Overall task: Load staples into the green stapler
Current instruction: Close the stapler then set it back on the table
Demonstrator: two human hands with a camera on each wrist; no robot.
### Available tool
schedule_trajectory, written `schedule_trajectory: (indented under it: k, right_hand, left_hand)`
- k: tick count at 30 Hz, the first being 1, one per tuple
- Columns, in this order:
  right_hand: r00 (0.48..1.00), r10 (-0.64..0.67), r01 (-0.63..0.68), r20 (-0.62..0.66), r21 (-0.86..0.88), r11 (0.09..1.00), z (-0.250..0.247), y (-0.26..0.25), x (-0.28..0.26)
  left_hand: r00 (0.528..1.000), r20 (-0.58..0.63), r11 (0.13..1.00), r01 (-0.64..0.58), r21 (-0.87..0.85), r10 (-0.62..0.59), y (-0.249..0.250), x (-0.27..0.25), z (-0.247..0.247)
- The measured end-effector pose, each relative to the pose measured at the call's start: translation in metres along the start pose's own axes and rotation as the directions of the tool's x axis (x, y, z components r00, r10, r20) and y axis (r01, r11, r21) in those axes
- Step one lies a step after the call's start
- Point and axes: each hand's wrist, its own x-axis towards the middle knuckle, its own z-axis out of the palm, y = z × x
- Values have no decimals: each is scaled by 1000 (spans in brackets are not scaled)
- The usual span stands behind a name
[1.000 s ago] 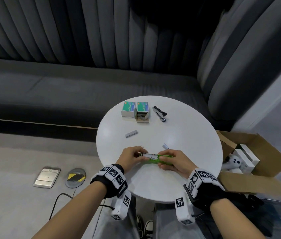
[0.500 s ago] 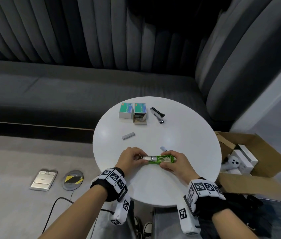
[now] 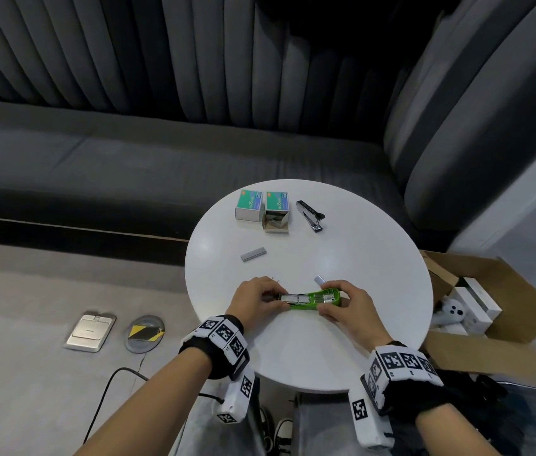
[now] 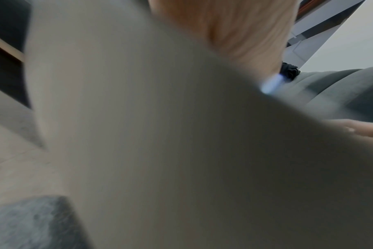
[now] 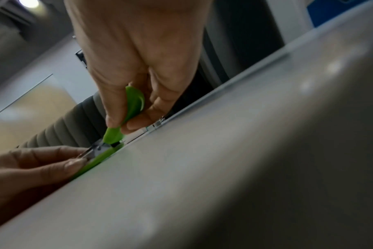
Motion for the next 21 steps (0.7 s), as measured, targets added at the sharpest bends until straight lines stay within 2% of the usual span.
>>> schedule_trajectory:
  k: [6,12,21]
  right_hand:
    - [998,-62,62,5,-165,984,-1,-9,-3]
    - [996,-87,86,9,-258,962,0,-14,-3]
    - [994,-105,110,32,-279,954,1,-19,-3]
  left_hand:
    - [1000,-3,1000,2,-11,-2,1,-1,-1]
    - [1000,-3,1000,0,-9,0,5,-3,-2]
    - [1000,-9,1000,7,-1,-7,6,-5,-3]
